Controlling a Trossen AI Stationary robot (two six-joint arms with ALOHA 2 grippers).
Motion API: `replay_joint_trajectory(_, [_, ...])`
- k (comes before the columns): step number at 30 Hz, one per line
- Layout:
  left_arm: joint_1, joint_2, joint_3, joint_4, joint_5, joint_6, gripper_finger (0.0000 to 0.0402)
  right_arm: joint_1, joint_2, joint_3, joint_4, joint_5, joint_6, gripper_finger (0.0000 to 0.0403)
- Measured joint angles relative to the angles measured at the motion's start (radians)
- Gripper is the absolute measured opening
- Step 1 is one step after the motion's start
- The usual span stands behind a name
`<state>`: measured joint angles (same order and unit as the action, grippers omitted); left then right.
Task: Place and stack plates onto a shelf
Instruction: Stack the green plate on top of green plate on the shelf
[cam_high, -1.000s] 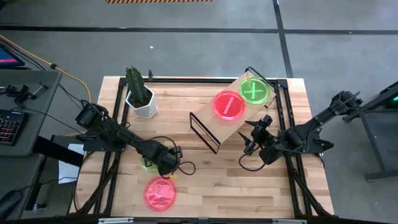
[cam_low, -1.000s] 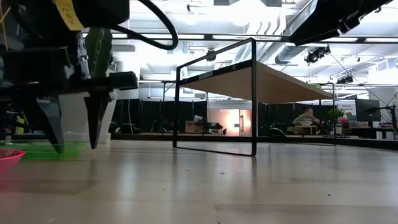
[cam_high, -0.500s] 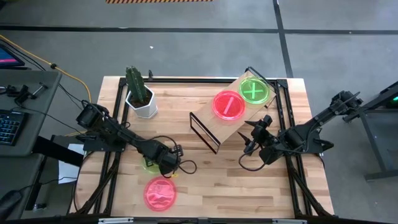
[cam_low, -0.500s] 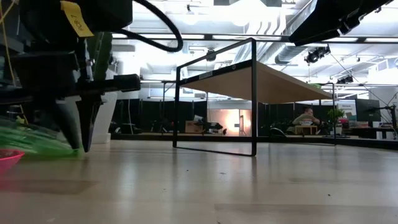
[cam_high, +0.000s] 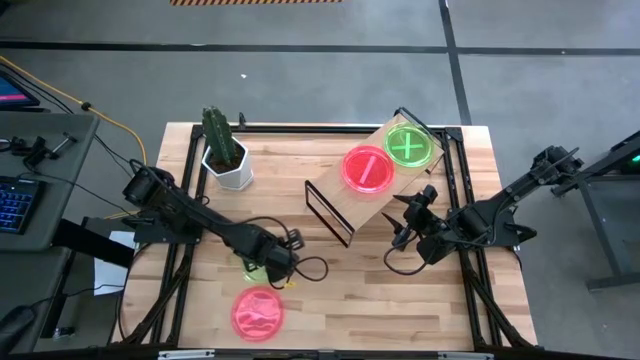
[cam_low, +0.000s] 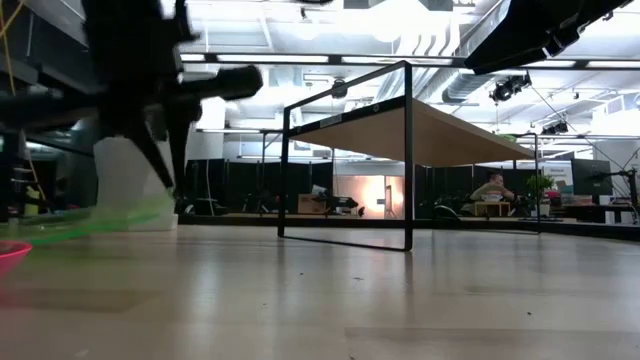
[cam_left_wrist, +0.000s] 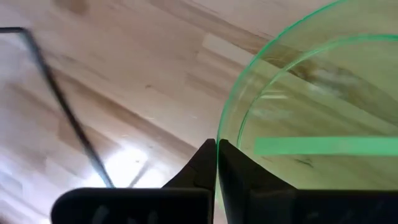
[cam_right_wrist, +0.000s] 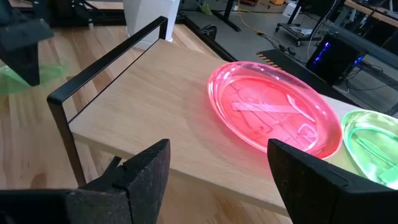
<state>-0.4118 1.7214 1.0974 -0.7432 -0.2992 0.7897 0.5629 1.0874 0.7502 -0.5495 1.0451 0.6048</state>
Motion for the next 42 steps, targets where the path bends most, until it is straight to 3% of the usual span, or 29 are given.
replay_joint_trajectory(7, [0.0,-0.024,0.112,-0.175,-0.002,-0.098,0.0,0.0,0.0,0.0,0.0,-0.004,0.0,0.0261])
replay_joint_trajectory(13, [0.04,-0.12,0.194,-0.297,0.003,-0.18,0.0,0.0,0.0,0.0,0.0,-0.005,-0.001,0.0261])
replay_joint_trajectory(18, [0.133,-0.202,0.31,-0.323,0.021,-0.198,0.0,0.0,0.0,0.0,0.0,-0.005,-0.002,0.0261])
replay_joint_trajectory(25, [0.357,-0.22,0.55,-0.27,-0.022,-0.167,0.0,0.0,0.0,0.0,0.0,-0.007,-0.002,0.0261])
replay_joint_trajectory(35, [0.705,-0.066,0.802,0.095,0.004,-0.211,0.0,0.0,0.0,0.0,0.009,-0.055,-0.004,0.0261])
replay_joint_trajectory(42, [0.8,0.185,1.045,0.147,0.055,-0.321,0.0,0.0,0.0,0.0,0.009,-0.058,-0.012,0.0261])
